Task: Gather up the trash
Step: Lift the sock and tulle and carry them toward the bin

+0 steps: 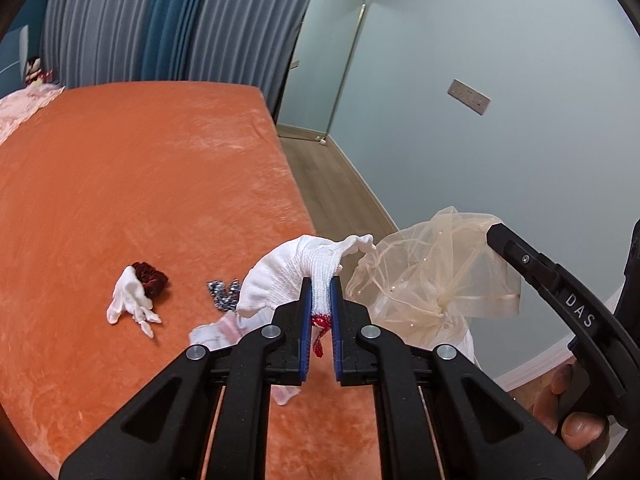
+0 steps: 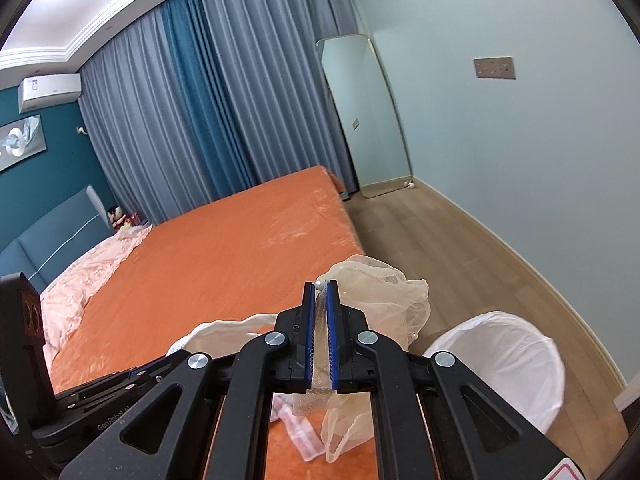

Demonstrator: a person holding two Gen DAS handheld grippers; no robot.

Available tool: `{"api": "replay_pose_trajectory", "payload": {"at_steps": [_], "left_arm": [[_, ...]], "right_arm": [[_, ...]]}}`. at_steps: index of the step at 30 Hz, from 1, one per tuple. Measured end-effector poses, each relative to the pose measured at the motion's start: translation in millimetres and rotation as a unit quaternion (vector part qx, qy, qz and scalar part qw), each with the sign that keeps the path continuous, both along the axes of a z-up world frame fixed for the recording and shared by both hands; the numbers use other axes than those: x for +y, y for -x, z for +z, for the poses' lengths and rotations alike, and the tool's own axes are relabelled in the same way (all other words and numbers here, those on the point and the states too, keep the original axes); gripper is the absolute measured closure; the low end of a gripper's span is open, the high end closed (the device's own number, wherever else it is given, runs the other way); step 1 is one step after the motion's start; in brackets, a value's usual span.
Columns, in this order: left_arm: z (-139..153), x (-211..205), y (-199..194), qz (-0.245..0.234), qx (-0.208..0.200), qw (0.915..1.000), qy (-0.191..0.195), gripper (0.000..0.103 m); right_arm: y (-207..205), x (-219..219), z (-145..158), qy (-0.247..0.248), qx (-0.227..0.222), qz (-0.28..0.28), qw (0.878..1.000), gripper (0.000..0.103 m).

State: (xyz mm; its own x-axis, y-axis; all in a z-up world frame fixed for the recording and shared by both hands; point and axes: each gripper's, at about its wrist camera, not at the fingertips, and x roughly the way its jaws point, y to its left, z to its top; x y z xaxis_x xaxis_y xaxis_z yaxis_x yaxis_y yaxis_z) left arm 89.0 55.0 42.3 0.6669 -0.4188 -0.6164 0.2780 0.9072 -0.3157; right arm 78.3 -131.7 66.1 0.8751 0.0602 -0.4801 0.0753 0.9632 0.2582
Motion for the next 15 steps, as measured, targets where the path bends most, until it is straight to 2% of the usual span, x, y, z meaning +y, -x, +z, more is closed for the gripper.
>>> {"api": "replay_pose_trajectory", "payload": {"at_steps": [6, 15], "left_arm": [[8.1, -42.6, 14.8, -0.033, -0.008, 0.9994, -0.01, 0.095], [5.6, -96.5, 29.0, -0.077, -0.01, 0.9966, -0.027, 0.095]], "right_arm": [[24.1, -33.8, 5.9, -0.004, -0.007, -0.029, 1.0, 0.098], [46.6, -69.8, 0.5, -0.013, -0.007, -0.063, 0.998, 0.098]]}}
